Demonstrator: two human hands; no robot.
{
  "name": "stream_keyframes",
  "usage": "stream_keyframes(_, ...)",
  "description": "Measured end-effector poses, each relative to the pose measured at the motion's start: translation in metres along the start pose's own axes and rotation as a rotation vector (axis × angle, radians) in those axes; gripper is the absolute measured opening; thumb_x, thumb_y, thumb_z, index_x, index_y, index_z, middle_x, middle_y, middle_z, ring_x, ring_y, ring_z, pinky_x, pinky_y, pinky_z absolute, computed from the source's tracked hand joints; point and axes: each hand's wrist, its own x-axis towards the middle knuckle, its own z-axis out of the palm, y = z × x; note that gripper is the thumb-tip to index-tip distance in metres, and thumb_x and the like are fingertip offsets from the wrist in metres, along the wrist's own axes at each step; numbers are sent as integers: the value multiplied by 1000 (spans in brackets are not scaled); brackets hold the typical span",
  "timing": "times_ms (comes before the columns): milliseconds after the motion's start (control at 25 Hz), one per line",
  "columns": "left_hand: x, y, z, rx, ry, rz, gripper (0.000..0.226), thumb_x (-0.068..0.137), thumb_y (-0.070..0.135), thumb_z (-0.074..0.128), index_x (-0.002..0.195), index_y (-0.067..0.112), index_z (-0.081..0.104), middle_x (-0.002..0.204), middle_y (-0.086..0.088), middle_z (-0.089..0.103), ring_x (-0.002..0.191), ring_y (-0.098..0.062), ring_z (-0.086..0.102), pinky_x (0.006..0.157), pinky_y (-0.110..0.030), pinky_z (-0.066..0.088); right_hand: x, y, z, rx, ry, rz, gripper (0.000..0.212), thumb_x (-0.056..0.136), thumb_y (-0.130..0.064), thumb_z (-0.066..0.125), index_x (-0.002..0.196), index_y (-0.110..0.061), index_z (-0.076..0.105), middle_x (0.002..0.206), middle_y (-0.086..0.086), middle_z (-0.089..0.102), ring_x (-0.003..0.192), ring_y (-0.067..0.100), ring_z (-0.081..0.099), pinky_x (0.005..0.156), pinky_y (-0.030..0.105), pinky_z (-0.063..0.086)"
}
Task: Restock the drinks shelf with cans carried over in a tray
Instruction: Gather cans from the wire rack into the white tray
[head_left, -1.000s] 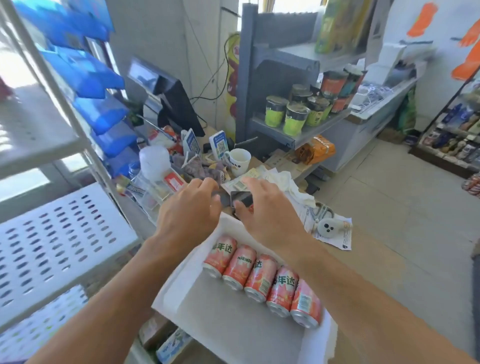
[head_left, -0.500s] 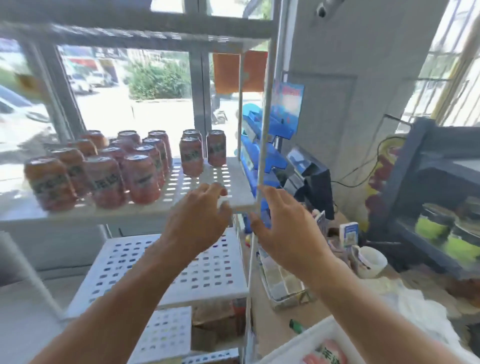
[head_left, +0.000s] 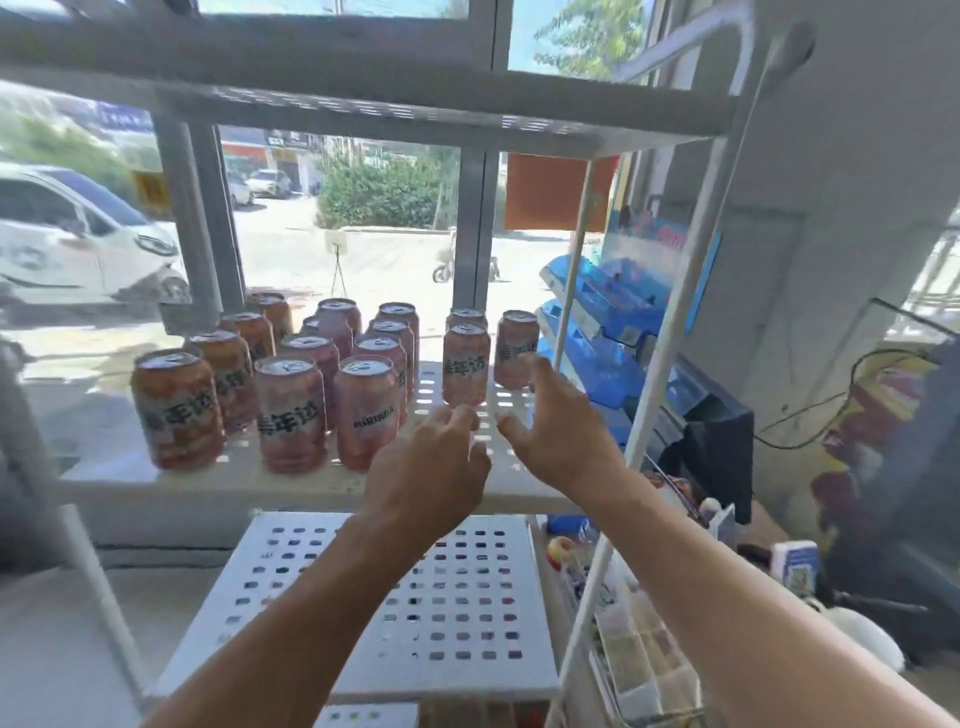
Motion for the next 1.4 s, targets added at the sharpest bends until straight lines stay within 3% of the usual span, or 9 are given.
stream_keyframes(280,26,-13,28,4,34,-5,31,95,35,44,121,22,53,117,0,59,107,-22,57,81,-36,49,70,14,47,-9,-28,26,58,89,-35,63,138,-27,33,117,8,59,101,29,61,76,33,42)
stream_keyframes(440,36,-17,43,26,4,-26,30,95,33,44,120,20,53,115,0,58,108,-24,54,83,-40,50,100,18,57,1,-41,24,59,89,-33,64,138,-28,32,109,7,54,87,19,56,73,29,37)
stream_keyframes(680,40,-23,47,2,-18,-40,33,95,33,45,124,21,52,116,1,58,109,-24,52,83,-39,50,123,23,73,-20,-94,41,62,90,-41,64,142,-30,32,126,14,50,109,31,57,85,36,45)
stream_keyframes(840,39,-21,45,-7,-5,-32,28,95,33,42,118,21,54,112,1,59,107,-23,53,82,-38,50,121,23,87,68,-57,60,68,82,-44,73,132,-25,30,120,12,58,105,29,60,90,44,50)
stream_keyframes(1040,35,-22,43,-18,-58,-34,32,98,35,38,124,23,50,118,4,55,110,-20,50,83,-36,48,114,24,93,215,90,117,58,79,-28,75,121,-25,36,115,5,59,100,23,60,76,31,44)
stream_keyframes(1200,32,-24,36,-76,-53,-31,30,98,36,38,123,25,52,119,5,55,110,-18,49,82,-35,47,88,20,66,312,208,122,55,79,-25,73,122,-33,39,103,-4,61,86,11,63,68,22,50)
stream_keyframes(1280,28,-24,31,-87,-37,-10,30,98,36,40,122,25,53,118,4,57,110,-19,50,82,-35,47,65,15,44,354,210,95,54,80,-23,73,124,-32,42,98,-14,59,84,-1,61,63,11,47)
stream_keyframes(1400,23,-22,27,-53,7,38,28,96,35,45,119,23,56,114,1,61,104,-22,56,81,-39,50,29,4,16,367,175,69,54,79,-23,74,121,-37,43,99,-18,58,85,-4,59,62,5,42)
